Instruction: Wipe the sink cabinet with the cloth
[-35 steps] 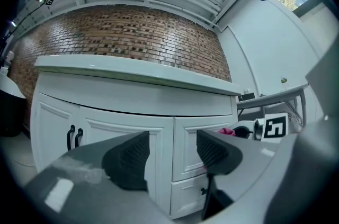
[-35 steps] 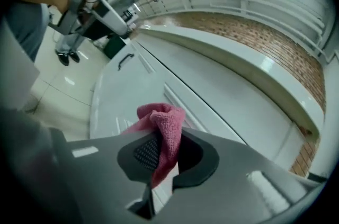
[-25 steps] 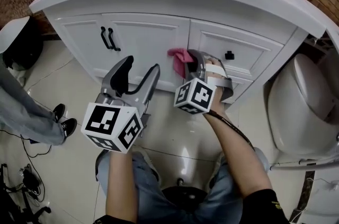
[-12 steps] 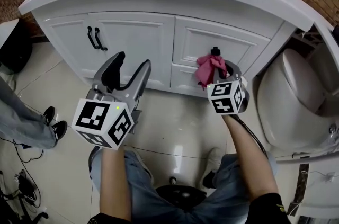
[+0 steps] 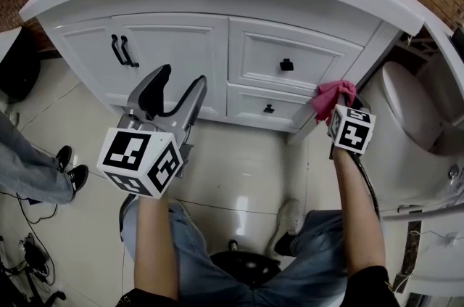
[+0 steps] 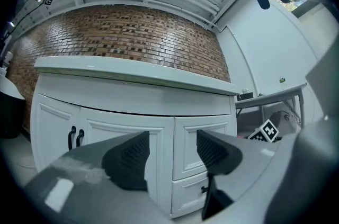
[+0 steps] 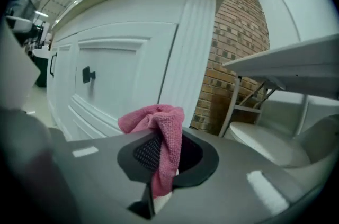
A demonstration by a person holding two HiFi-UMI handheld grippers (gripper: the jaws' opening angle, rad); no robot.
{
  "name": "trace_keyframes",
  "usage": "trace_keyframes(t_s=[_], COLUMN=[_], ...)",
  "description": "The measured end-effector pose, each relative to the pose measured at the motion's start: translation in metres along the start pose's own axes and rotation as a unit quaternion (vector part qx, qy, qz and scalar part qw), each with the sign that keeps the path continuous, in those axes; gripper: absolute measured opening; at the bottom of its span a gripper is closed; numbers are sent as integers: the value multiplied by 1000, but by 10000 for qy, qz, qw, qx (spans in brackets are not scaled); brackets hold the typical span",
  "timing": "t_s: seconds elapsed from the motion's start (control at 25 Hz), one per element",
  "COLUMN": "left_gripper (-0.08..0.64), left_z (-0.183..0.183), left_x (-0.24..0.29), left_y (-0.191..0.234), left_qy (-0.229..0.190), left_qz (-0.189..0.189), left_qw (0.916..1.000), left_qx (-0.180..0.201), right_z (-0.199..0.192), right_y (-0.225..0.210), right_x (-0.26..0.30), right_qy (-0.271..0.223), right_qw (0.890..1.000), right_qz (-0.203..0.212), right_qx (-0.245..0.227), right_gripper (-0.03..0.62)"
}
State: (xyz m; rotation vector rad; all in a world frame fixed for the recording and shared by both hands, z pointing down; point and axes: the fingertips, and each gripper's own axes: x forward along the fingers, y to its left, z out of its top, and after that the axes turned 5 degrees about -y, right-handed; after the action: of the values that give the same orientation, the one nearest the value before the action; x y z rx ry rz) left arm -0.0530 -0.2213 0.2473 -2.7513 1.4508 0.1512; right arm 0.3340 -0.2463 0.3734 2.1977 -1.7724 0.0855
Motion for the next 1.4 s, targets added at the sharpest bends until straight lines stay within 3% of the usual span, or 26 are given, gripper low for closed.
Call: trace_keyframes(t_s=[0.08, 0.2, 0.36, 0.48, 0.64, 0.76, 0.88, 1.08, 1.4], left_gripper=[281, 281, 281, 281, 281, 281, 281, 281, 281], left_z=[0, 0, 0, -1, 1, 1, 3, 2, -2], left_x=[1, 1, -2, -7, -12, -15, -18, -9, 1], left_y=[1, 2, 0, 5, 10, 18, 27, 18, 6], left_qy=[1, -4, 32, 50, -23, 18, 0, -33, 52], left_qz=[15, 43, 42, 149, 285, 303, 367, 289, 129], left_qw=[10000, 10000, 10000, 9999, 9995, 9995, 9993, 9995, 9999], left_qx=[-1, -13, 40, -6, -158, -87, -69, -90, -10], right_z=[2, 9, 22, 37, 48, 41, 31, 13, -11], right_y=[9, 80, 213, 283, 314, 307, 288, 222, 103], right_x=[-1, -9, -26, -28, -5, 9, 14, 12, 9], right_qy=[-84, -222, -537, -790, -821, -671, -604, -586, -350], right_qw=[9994, 9924, 9637, 9484, 9558, 9631, 9640, 9720, 9905], right_qz=[231, 1191, 2600, 3033, 2807, 2594, 2528, 2106, 1178], right_qx=[225, 213, -275, -489, -318, -260, -564, -865, -622], right_gripper=[32, 32, 32, 32, 32, 32, 32, 32, 32])
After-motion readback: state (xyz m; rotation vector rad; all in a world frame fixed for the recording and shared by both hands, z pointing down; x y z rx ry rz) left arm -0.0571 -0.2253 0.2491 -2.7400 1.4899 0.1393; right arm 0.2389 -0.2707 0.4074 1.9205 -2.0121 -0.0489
